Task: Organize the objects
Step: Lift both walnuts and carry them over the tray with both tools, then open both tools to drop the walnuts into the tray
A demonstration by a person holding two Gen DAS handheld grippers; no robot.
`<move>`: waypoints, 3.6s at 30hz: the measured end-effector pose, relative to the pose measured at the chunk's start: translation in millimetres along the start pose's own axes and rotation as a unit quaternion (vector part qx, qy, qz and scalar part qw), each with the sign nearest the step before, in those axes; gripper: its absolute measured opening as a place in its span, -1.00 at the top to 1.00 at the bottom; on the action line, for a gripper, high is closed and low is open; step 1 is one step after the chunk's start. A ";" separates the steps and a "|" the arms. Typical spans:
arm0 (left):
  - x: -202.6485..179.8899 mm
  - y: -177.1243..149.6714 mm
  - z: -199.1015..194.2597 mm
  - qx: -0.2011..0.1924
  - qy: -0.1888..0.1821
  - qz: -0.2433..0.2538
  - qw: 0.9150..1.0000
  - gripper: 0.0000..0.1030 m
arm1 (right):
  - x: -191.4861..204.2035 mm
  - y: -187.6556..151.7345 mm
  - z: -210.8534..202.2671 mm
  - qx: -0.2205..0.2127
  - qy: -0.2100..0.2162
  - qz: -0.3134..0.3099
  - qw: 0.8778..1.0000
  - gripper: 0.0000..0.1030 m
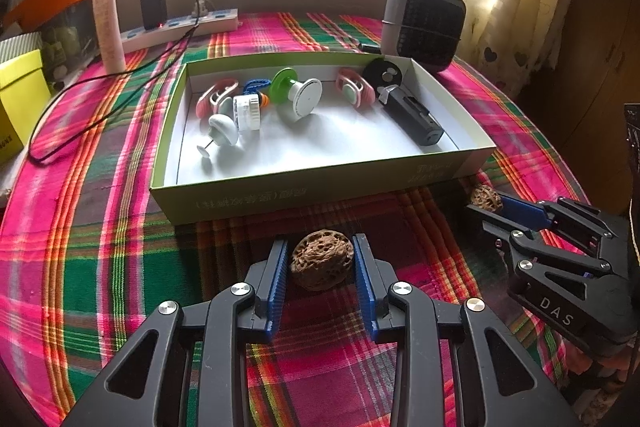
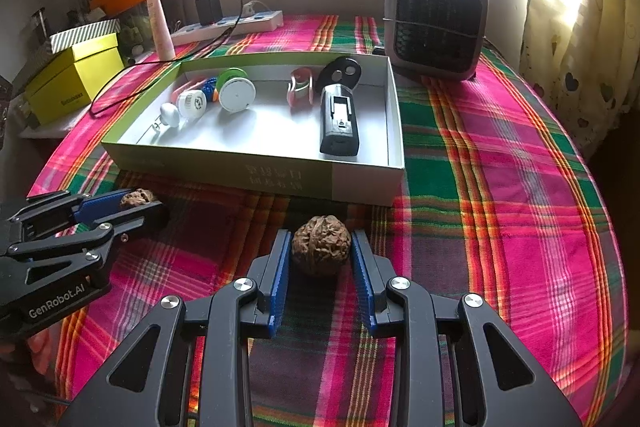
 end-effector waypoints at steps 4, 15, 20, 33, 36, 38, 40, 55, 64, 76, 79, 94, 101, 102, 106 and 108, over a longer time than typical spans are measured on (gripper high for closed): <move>-1.7 0.8 -2.4 -0.003 0.002 0.004 1.000 0.43 | 1.5 0.9 -2.7 -0.004 0.003 0.000 1.000 0.40; -4.2 12.5 -16.0 -0.027 0.003 0.010 1.000 0.43 | 9.9 11.1 -10.6 -0.018 0.016 -0.010 1.000 0.40; -3.4 19.9 -19.8 -0.034 0.003 0.010 0.999 0.43 | 9.8 19.6 -13.8 -0.026 0.017 -0.011 0.999 0.40; 2.1 43.3 -19.4 -0.050 0.005 0.007 0.999 0.43 | 7.4 45.7 -9.5 -0.039 0.023 -0.014 0.999 0.40; 5.5 48.7 -15.6 -0.050 0.007 0.005 0.999 0.43 | 6.3 49.2 -4.5 -0.036 0.023 -0.013 0.999 0.40; 5.9 50.3 -14.1 -0.050 0.007 0.006 0.999 0.43 | 6.7 51.8 -1.0 -0.035 0.025 -0.014 0.999 0.40; 7.5 53.0 -11.0 -0.049 0.008 0.004 0.999 0.43 | 6.6 53.5 0.8 -0.034 0.025 -0.015 0.999 0.40; 18.3 65.6 12.3 -0.037 0.014 -0.004 0.999 0.43 | 10.3 68.8 22.4 -0.023 0.026 -0.037 0.999 0.40; 24.2 70.0 23.0 -0.031 0.017 -0.008 0.999 0.43 | 11.3 77.2 35.4 -0.016 0.028 -0.041 0.999 0.40; 27.0 69.6 36.4 -0.018 0.024 -0.005 1.000 0.43 | 14.8 80.5 52.6 -0.001 0.042 -0.045 0.998 0.40; 27.6 68.5 39.2 -0.014 0.026 -0.005 1.000 0.43 | 15.0 80.4 56.3 0.002 0.044 -0.047 0.998 0.40; 27.4 66.7 45.9 -0.008 0.026 0.002 1.000 0.43 | 20.1 79.8 64.0 0.007 0.045 -0.057 0.997 0.40; 25.7 65.6 47.1 -0.005 0.028 0.005 1.000 0.43 | 20.7 78.3 67.1 0.009 0.046 -0.057 0.997 0.40; 25.8 65.4 46.7 -0.005 0.027 0.004 1.000 0.43 | 21.1 78.0 67.4 0.009 0.047 -0.058 0.997 0.39; 25.7 65.0 47.2 -0.004 0.027 0.003 1.000 0.42 | 22.8 78.4 67.4 0.010 0.047 -0.060 0.997 0.40; 25.8 65.1 47.8 -0.003 0.026 0.003 1.000 0.42 | 22.3 78.7 67.2 0.010 0.046 -0.059 0.997 0.40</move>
Point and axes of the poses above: each gripper's, at about its wrist camera, not at the fingertips, and z roughly the way its jaws point, x to its left, y to its top, the point moved 7 cm from there along z, roughly the way its jaws point, and after that the axes turned 1 degree about -z, right-handed, at the moved point
